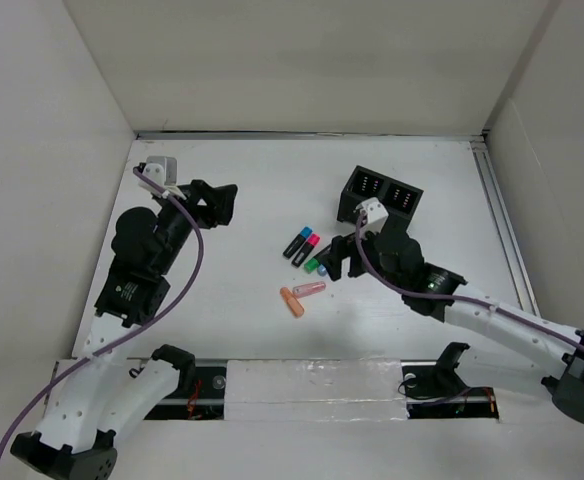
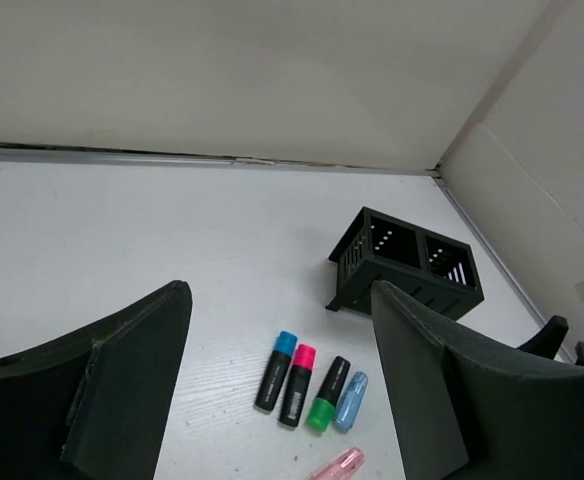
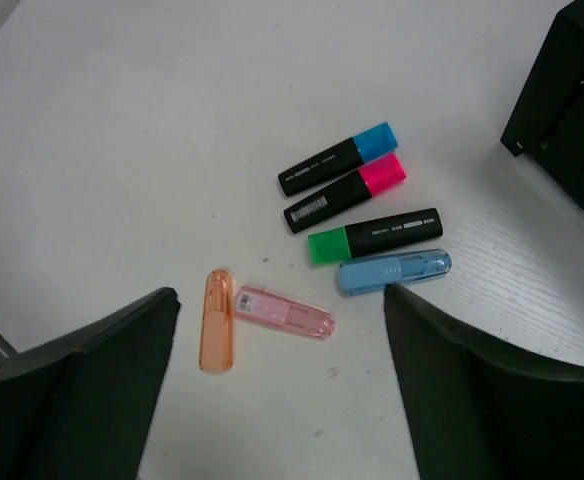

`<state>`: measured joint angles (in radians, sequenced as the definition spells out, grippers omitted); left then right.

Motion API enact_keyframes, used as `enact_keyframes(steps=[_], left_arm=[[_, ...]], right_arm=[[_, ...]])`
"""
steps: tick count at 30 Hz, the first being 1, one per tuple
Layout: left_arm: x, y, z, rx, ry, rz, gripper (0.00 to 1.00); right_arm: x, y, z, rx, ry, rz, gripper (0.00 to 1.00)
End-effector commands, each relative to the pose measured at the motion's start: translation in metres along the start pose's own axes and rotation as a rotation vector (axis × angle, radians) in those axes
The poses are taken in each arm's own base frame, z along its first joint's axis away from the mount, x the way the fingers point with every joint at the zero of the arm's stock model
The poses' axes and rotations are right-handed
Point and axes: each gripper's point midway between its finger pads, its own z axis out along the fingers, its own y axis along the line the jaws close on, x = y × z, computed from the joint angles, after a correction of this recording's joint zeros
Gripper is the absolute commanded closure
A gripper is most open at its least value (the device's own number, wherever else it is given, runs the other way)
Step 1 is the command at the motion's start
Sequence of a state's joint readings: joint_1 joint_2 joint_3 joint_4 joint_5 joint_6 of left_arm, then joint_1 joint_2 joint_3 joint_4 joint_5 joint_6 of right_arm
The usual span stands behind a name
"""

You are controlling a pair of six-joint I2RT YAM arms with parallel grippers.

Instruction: Organize the desk

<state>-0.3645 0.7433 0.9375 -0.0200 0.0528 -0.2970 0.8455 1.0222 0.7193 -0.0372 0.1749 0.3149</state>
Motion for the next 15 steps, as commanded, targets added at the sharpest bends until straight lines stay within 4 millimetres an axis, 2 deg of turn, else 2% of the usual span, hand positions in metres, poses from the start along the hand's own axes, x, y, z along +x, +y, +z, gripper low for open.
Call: enact_keyframes(steps=[1,3,4,5,6,9,10,11,12,13,14,15], left_arm=[[-0.016,-0.007,-0.008,0.033,-0.062,0.022,0.31],[-0.013,-0.005,-0.009,0.032,-0.064,0.022,0.31],[-0.014,-0.007,-0.011,0.04,-0.069,0.025,0.33],[-0.015,-0.008,-0.011,0.05,-0.075,0.028,0.35],[-0.013,-0.009,-0.011,0.056,-0.07,0.028,0.37],[-0.012,-0.011,-0.009,0.067,-0.063,0.037,0.51],[-0.014,-0.012,-0.011,0.074,-0.067,0.039,0.63],[-0.015,-0.015,-0.012,0.088,-0.07,0.043,0.72],[-0.016,-0.015,-0.013,0.089,-0.077,0.05,0.8],[-0.019,-0.015,-0.016,0.087,-0.089,0.05,0.89],[-0.019,-0.013,-0.016,0.076,-0.09,0.049,0.91],[-0.021,-0.011,-0.017,0.062,-0.097,0.045,0.92]], right_arm=[[-0.011,0.017,0.012,-0.065,-0.049,0.025,0.17],[-0.009,0.025,0.014,-0.108,-0.035,0.019,0.46],[-0.009,0.028,0.015,-0.127,-0.034,-0.001,0.85],[-0.006,0.028,0.017,-0.13,-0.021,-0.01,0.98],[0.001,0.028,0.018,-0.131,0.009,-0.023,1.0],[0.015,0.027,0.019,-0.127,0.06,-0.046,1.0],[0.021,0.027,0.02,-0.134,0.075,-0.052,0.93],[0.033,0.025,0.019,-0.138,0.1,-0.056,0.81],[0.042,0.024,0.019,-0.143,0.128,-0.06,0.56],[0.049,0.024,0.017,-0.146,0.146,-0.063,0.46],[0.063,0.019,0.015,-0.135,0.175,-0.062,0.35],[0.067,0.019,0.014,-0.141,0.179,-0.059,0.28]])
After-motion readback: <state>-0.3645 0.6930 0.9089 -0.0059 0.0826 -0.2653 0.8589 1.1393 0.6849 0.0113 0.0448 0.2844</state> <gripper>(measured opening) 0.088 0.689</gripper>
